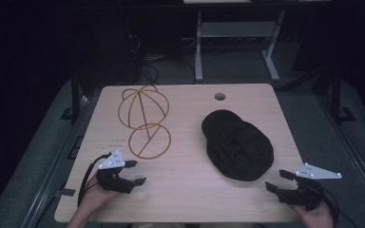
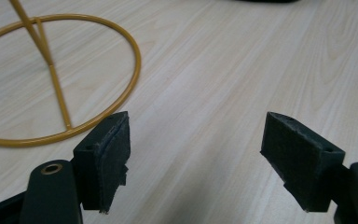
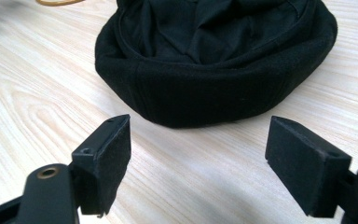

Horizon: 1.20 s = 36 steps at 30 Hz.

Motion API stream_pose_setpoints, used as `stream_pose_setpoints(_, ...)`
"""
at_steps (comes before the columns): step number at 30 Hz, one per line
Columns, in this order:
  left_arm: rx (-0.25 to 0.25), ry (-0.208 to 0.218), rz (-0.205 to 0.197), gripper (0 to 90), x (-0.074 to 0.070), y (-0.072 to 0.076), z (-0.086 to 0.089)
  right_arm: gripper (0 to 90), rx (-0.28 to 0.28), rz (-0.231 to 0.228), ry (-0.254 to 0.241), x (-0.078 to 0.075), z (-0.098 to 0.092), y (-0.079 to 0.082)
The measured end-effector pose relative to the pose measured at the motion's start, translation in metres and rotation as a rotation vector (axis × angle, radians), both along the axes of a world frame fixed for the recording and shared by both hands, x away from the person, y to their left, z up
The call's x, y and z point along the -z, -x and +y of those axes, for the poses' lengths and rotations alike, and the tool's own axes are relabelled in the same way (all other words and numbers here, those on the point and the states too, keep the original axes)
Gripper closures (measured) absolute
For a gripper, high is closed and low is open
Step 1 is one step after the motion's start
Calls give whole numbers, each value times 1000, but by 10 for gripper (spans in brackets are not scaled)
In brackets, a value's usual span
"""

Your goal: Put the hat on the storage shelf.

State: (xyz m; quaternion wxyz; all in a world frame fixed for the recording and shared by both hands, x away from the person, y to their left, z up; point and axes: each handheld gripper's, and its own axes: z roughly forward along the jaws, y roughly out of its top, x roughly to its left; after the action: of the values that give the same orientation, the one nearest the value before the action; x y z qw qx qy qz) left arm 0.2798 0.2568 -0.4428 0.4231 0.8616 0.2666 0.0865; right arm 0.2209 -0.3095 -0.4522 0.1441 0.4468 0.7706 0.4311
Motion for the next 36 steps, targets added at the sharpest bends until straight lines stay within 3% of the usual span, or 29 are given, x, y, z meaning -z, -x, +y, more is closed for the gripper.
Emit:
stream_pose_setpoints(6, -15, 26, 39, 201, 0, -2, -5, 208, -39, 2, 19, 0, 6, 1)
stream_pose_setpoints(9, -14, 36, 41, 193, -2, -2, -8, 207, -53, 3, 22, 0, 7, 1)
stream_pose_setpoints(13, 8, 15, 25, 189, -7, 2, -19, 204, -58, -4, 21, -2, 5, 3)
stream_pose_setpoints(21, 98, -22, 4, 190, -19, 6, -58, 196, -41, -19, -12, -7, 0, 9)
stream_pose_setpoints(28, 191, -18, -10, 205, -31, -4, -105, 196, -39, -22, -21, -8, -2, 8)
stream_pose_setpoints(36, 249, -20, -9, 220, -37, -16, -144, 196, -47, -28, -33, -7, -4, 7)
